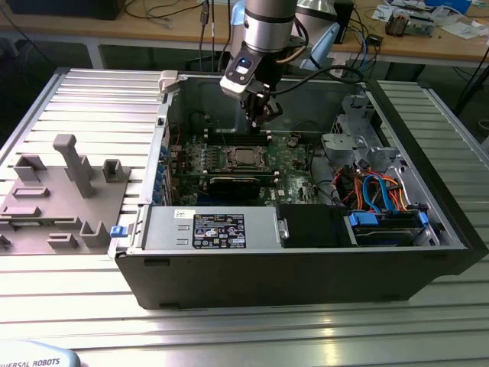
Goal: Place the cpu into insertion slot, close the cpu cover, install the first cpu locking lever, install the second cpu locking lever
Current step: 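Install the first cpu locking lever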
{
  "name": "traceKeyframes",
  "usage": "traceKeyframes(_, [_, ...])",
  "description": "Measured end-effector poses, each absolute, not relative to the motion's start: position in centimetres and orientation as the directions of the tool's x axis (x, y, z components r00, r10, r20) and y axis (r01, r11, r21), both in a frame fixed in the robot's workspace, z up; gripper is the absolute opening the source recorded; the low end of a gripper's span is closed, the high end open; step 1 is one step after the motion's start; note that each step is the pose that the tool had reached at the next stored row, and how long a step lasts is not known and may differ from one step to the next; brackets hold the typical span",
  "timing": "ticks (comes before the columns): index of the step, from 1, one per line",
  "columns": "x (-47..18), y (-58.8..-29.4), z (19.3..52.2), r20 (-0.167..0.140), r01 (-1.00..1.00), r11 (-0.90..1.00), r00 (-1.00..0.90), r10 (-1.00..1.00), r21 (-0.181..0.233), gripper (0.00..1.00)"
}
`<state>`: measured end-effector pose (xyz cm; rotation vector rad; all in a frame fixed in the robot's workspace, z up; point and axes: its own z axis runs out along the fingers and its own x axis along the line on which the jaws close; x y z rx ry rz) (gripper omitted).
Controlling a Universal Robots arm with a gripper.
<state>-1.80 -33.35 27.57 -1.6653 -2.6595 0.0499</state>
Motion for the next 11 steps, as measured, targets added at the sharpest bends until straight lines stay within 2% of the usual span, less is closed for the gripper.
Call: traceKeyframes(11, [-1.8,-33.35,27.57,-0.014,0.887,0.461,-0.462,0.887,-0.029,0.11])
